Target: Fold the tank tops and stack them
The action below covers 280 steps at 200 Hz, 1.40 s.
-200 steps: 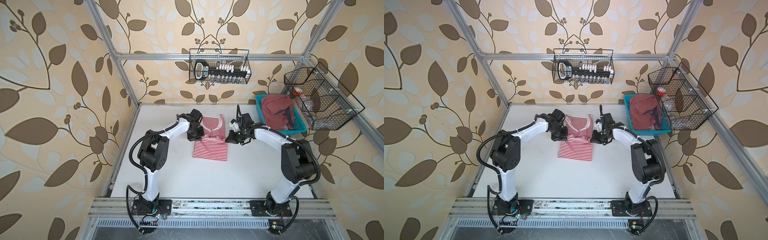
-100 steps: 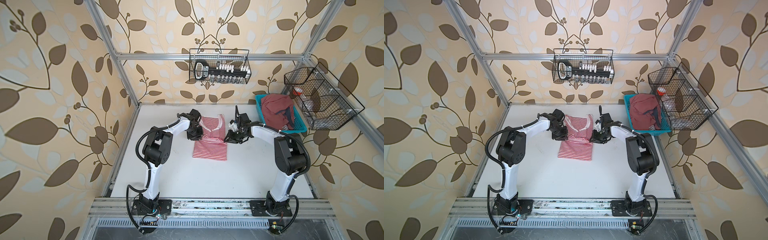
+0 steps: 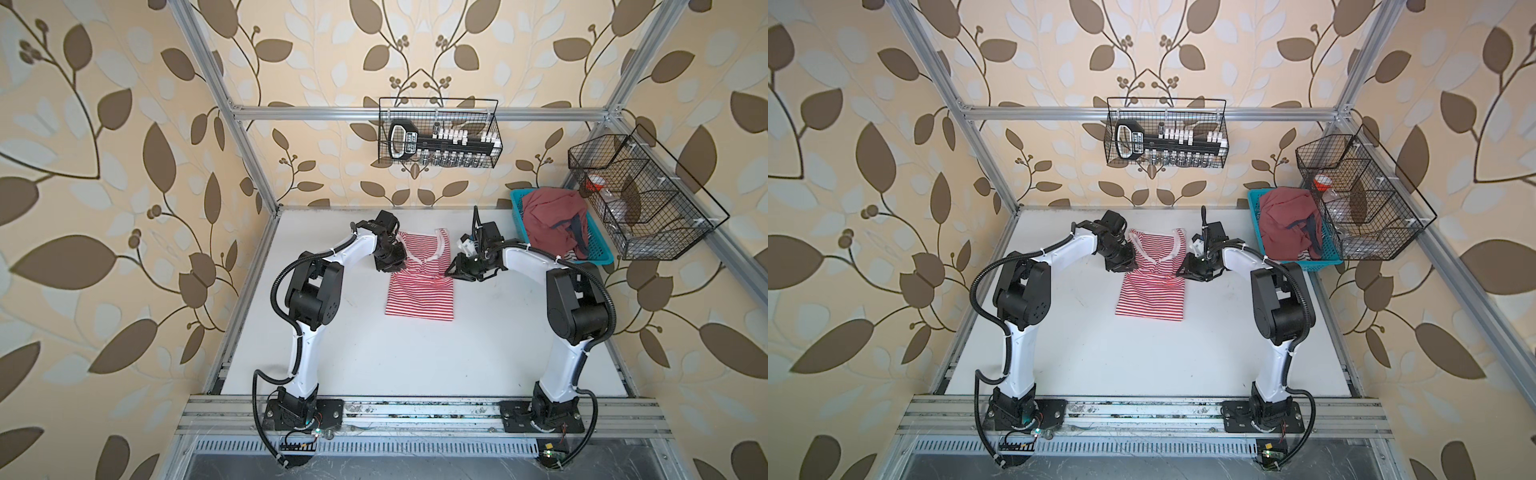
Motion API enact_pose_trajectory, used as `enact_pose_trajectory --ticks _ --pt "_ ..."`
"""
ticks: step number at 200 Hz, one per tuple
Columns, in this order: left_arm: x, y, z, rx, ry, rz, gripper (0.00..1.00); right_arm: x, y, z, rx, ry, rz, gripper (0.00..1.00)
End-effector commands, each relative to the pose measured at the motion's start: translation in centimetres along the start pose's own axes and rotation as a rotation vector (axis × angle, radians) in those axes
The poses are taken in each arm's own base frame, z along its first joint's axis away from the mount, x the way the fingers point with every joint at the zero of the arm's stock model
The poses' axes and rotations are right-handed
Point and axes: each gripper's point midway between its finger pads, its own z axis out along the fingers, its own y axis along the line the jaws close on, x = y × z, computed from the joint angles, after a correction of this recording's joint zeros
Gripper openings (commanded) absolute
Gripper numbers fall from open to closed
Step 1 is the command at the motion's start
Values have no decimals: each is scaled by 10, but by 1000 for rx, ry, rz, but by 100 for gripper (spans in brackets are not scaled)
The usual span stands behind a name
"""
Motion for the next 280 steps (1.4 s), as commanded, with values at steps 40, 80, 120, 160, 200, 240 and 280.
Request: enact_pose_trajectory --ticks 40,80,120,160,200,240,280 --pt "-24 11 -3 38 -30 -114 17 -14 -12 6 -27 -6 58 33" --pt "-34 17 -14 41 -67 -149 28 -24 -24 -7 -24 -47 84 37" --pt "-25 19 -57 -6 -135 -92 32 -21 -27 -37 4 -103 65 41" --pt "25 41 -85 -31 -152 -63 42 37 -19 -52 22 -103 17 46" --pt "88 62 -64 -70 -75 -18 49 105 -15 -43 78 -35 -47 50" --pt "111 77 -32 -98 -22 -26 55 139 -21 -27 113 9 -49 53" --pt "112 80 -13 -87 -14 -60 57 144 -18 -10 99 25 -35 53"
